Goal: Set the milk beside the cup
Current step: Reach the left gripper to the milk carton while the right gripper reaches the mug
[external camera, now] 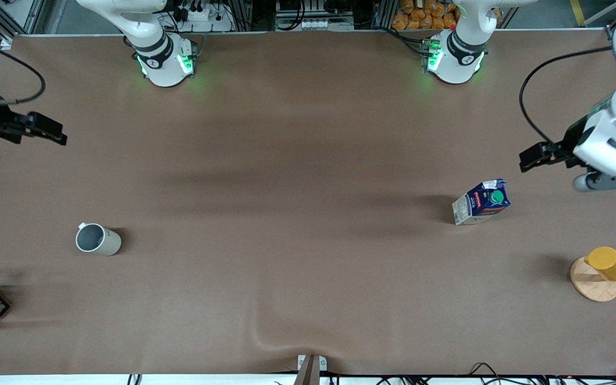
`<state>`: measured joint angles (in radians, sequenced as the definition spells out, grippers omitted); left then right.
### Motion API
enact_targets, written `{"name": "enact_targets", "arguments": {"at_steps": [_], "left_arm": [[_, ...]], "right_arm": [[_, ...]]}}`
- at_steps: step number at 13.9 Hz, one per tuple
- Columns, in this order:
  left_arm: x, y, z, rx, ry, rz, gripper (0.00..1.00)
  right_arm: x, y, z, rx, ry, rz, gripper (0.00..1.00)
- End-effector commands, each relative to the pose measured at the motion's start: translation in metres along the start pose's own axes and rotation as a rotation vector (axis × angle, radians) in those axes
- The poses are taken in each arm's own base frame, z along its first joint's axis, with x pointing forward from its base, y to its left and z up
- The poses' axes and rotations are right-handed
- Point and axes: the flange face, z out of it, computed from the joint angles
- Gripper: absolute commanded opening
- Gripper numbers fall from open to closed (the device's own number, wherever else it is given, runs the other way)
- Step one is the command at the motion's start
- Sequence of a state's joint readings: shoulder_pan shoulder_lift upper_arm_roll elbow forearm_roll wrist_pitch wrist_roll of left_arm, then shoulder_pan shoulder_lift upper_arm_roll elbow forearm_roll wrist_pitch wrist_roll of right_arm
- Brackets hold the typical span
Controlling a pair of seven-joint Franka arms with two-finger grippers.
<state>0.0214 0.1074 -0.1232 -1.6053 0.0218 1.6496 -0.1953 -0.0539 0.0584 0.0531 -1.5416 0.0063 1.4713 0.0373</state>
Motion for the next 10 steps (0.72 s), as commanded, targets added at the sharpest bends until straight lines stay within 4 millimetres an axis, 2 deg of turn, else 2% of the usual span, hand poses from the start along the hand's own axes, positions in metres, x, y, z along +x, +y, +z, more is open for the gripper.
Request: {"name": "enact_targets", "arguments": {"at_steps": [1, 6, 8, 10], "left_arm": [[-0.001, 0.001, 0.038, 0.003, 0.016, 0.006, 1.0], [-0.002, 0.002, 0.119, -0.005, 0.06, 0.008, 1.0], [-0.002, 0.002, 0.152, -0.011, 0.067, 0.006, 1.0], [0.0, 0.001, 0.167, -0.009, 0.042, -0.003, 1.0]], "right_arm": [[0.033, 0.005, 0.037, -0.018, -0.029, -0.043, 1.0], [0.087, 0.016, 0.107, -0.009, -0.021, -0.108, 1.0], [0.108, 0.037, 0.142, -0.001, -0.017, -0.133, 1.0], [0.129, 0.059, 0.179, 0.006, 0.003, -0.191, 1.0]]}}
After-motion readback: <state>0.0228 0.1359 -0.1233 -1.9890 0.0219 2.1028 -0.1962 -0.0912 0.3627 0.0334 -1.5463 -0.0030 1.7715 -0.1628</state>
